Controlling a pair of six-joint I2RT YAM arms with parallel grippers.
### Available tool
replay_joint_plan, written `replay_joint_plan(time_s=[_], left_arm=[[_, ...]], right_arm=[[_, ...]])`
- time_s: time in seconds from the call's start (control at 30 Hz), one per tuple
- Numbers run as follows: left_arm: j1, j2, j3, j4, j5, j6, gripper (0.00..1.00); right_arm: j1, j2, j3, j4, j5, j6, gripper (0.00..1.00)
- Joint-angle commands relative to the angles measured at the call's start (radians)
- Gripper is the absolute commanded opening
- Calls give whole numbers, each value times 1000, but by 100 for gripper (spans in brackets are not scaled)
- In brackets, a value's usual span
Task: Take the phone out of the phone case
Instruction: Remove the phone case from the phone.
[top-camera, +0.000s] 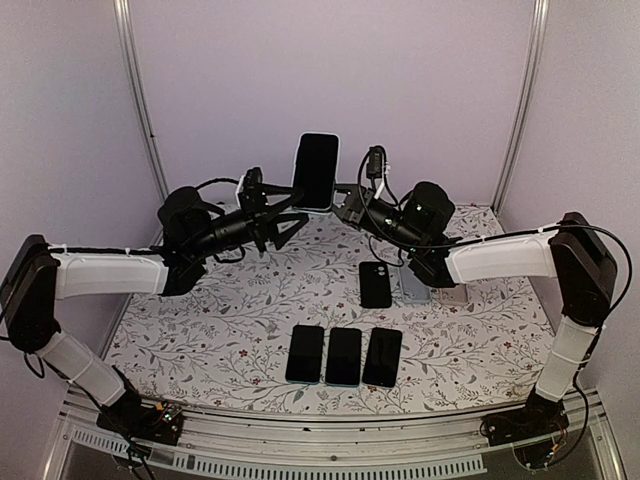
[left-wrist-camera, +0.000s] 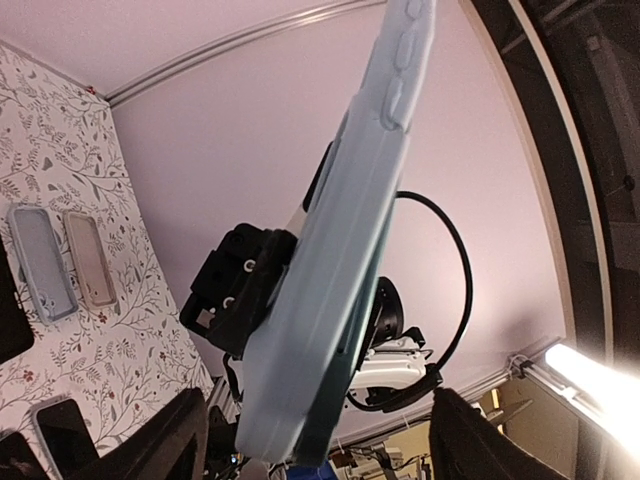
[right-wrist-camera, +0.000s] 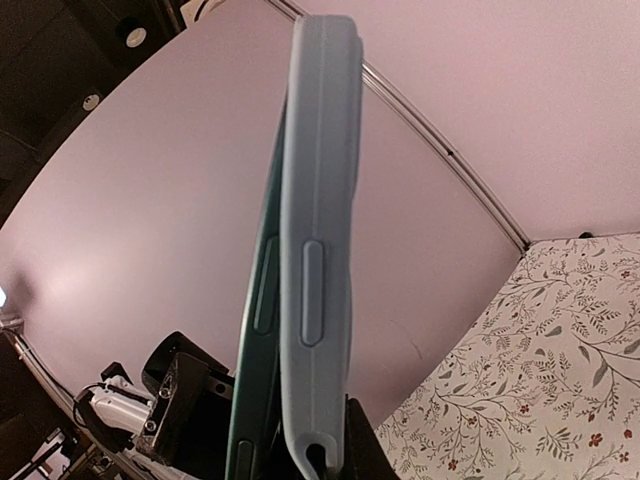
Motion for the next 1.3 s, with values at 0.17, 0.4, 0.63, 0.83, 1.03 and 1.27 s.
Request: replay_joint_plan(time_s=[0.17,0.4,0.63,0.83,1.03,1.27], left_arm=[[-4,-24,-5,16,23,1,74],[-11,-39,-14,-3,54,4,74],[-33,-26,33,1,72,23,75],[-40,-3,56,17,68,16,75],[-41,18,59,9,58,9,75],[-43,31,64,-1,54,10,75]], right_arm=[[6,9,22,92,11,-2,0],[6,10,43,66,24,-46,0],[6,37,66,67,11,-39,0],[6,36,63,68,14,-41,0],[6,31,61,71,8,-32,0],[6,17,63,70,5,-31,0]])
